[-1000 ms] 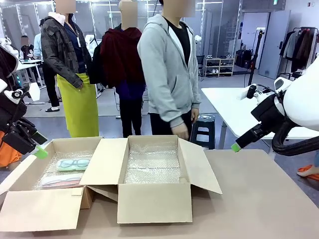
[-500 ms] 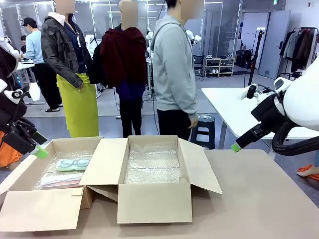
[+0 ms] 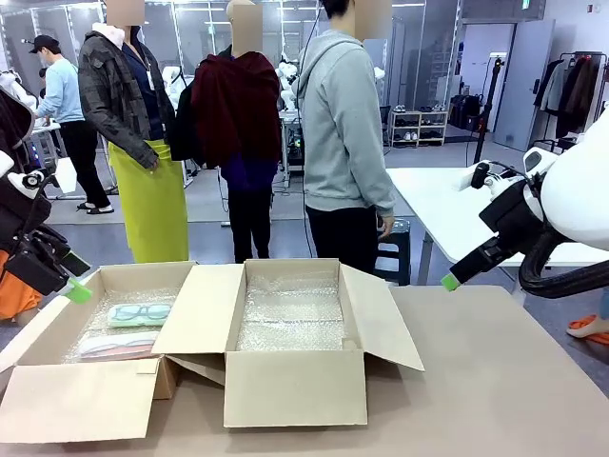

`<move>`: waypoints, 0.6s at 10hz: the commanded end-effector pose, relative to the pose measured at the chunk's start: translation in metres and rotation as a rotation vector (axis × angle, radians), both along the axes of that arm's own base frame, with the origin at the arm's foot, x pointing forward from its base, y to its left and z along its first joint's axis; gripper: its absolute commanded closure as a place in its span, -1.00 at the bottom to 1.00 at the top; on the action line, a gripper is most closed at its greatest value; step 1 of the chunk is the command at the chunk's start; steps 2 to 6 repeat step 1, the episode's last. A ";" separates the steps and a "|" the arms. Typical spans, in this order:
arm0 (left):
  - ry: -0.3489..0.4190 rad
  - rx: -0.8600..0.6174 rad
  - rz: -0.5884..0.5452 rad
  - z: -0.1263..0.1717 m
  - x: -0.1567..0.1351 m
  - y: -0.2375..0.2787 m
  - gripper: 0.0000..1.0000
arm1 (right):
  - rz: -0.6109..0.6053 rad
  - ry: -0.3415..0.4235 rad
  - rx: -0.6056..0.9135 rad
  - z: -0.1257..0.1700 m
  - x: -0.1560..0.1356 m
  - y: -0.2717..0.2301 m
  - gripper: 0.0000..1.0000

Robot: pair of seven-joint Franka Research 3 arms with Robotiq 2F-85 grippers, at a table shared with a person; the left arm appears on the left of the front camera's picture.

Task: Pack the glasses set securely to prepare it for shipping.
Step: Position the Package Box on the left side of the table.

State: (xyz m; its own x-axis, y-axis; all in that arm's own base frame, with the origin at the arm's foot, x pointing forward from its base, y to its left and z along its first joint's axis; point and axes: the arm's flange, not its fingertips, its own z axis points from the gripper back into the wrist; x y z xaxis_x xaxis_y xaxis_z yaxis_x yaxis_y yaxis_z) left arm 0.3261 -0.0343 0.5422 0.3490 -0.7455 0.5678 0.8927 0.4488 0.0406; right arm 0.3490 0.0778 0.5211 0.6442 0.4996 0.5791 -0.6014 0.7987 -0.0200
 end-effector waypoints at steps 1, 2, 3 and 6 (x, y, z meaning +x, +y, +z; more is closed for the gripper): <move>-0.013 0.010 0.016 0.002 0.000 -0.002 -0.93 | -0.004 -0.005 -0.005 0.001 -0.001 0.000 -1.00; -0.013 0.010 0.016 0.002 0.000 -0.002 -0.93 | -0.004 -0.005 -0.005 0.001 -0.001 0.000 -1.00; -0.013 0.010 0.016 0.002 0.000 -0.002 -0.93 | -0.004 -0.005 -0.005 0.001 -0.001 0.000 -1.00; -0.013 0.010 0.016 0.002 0.000 -0.002 -0.93 | -0.004 -0.005 -0.005 0.001 -0.001 0.000 -1.00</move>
